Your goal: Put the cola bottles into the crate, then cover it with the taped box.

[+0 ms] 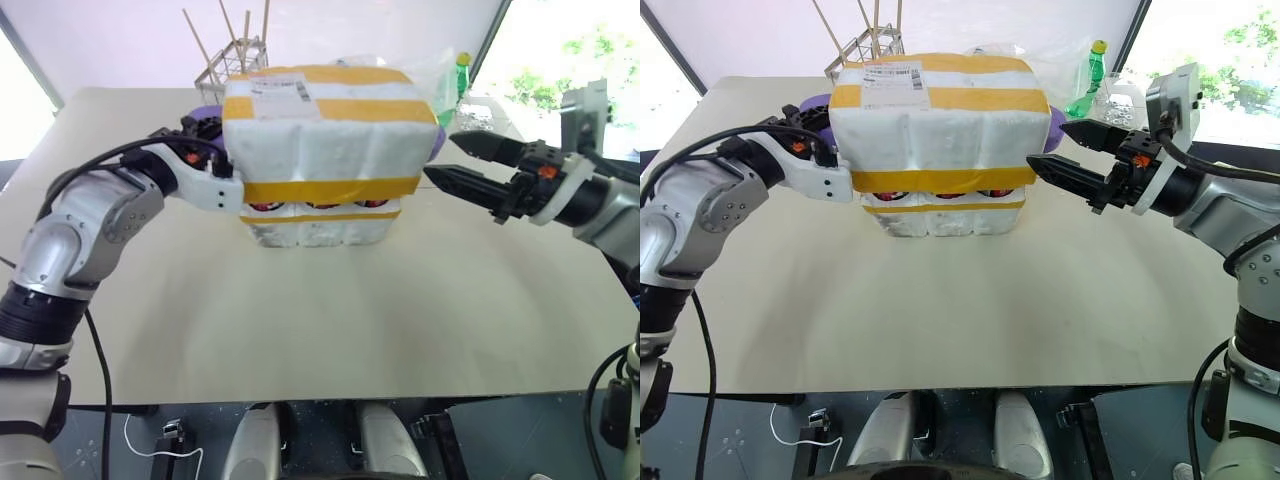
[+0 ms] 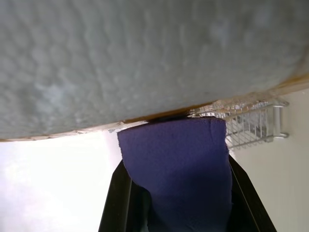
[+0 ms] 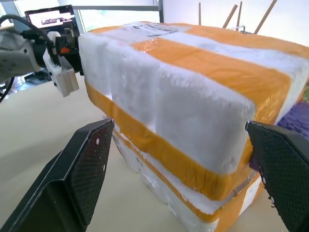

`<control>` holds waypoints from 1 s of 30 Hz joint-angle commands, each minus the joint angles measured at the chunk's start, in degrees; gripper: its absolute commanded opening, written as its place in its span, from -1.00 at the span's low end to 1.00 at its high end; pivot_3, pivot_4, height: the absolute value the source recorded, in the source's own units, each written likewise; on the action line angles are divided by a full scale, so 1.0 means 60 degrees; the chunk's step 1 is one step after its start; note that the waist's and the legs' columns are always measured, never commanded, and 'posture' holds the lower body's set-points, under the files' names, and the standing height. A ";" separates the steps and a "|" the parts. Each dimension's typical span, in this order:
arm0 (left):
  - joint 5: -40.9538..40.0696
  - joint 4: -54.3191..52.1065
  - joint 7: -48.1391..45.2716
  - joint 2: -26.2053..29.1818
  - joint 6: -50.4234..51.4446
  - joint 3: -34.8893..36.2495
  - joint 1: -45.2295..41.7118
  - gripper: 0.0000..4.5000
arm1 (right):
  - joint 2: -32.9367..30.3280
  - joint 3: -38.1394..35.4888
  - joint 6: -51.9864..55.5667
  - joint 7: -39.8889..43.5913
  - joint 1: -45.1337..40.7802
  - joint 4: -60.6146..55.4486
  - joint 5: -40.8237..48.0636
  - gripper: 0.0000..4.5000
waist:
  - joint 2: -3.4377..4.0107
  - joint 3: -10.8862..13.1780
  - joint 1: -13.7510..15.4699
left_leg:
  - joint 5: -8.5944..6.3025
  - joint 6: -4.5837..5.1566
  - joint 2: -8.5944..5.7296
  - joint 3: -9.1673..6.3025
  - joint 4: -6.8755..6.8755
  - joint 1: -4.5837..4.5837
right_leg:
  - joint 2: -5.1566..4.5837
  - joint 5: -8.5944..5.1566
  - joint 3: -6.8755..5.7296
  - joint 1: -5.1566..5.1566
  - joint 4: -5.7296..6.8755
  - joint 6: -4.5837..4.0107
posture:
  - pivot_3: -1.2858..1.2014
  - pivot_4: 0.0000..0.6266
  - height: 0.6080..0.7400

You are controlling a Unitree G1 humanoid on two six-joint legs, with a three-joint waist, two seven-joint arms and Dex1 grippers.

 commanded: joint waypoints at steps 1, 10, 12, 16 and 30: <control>0.0246 -0.0453 0.0446 0.0263 -0.0341 0.0333 0.0827 0.29 | -0.0123 -0.0333 -0.0138 0.0071 -0.0034 -0.0056 0.0015 1.00 | 0.0004 -0.0002 -0.0004 | -0.0002 0.0002 0.0001 0.0002 -0.0001 0.0001 | -0.0001 0.0000 0.0003 0.0000 0.0000 0.0000 | 0.03 -0.52 1.00; -0.2088 -0.0353 0.0849 0.0171 -0.0625 0.2431 0.2854 0.50 | -0.0504 -0.0393 -0.0411 0.0615 0.0811 -0.0032 -0.0551 1.00 | 0.0005 -0.0002 0.0034 | -0.0002 0.0003 0.0006 -0.0009 0.0013 0.0001 | -0.0014 0.0005 0.0007 0.0008 0.0001 -0.0004 | 0.03 -0.52 1.00; -0.2127 -0.0021 0.1277 0.0380 -0.1189 0.2656 0.2649 0.50 | -0.0550 -0.0373 -0.0498 0.0780 0.0922 0.0087 -0.0658 1.00 | 0.0005 -0.0002 0.0033 | -0.0003 0.0003 0.0006 -0.0013 0.0014 0.0002 | -0.0015 0.0006 0.0006 0.0011 0.0000 -0.0006 | 0.03 -0.52 1.00; -0.3665 0.0277 0.0756 -0.0020 -0.0859 0.3025 0.2263 0.50 | -0.0614 -0.0308 -0.0561 0.1023 0.0922 0.0203 -0.0816 1.00 | 0.0009 -0.0005 0.0030 | -0.0003 0.0003 0.0006 -0.0013 0.0015 0.0001 | -0.0015 0.0009 0.0006 0.0012 -0.0002 -0.0010 | 0.03 -0.52 1.00; -1.2631 -0.1211 -0.5205 -0.0076 0.7147 0.5531 0.3434 0.50 | -0.0694 -0.0100 -0.0802 0.1667 0.1384 0.0244 -0.1402 1.00 | 0.0017 -0.0009 -0.0008 | -0.0003 0.0003 0.0010 -0.0014 0.0029 0.0003 | -0.0010 0.0009 -0.0001 0.0021 -0.0002 -0.0009 | 0.03 -0.52 1.00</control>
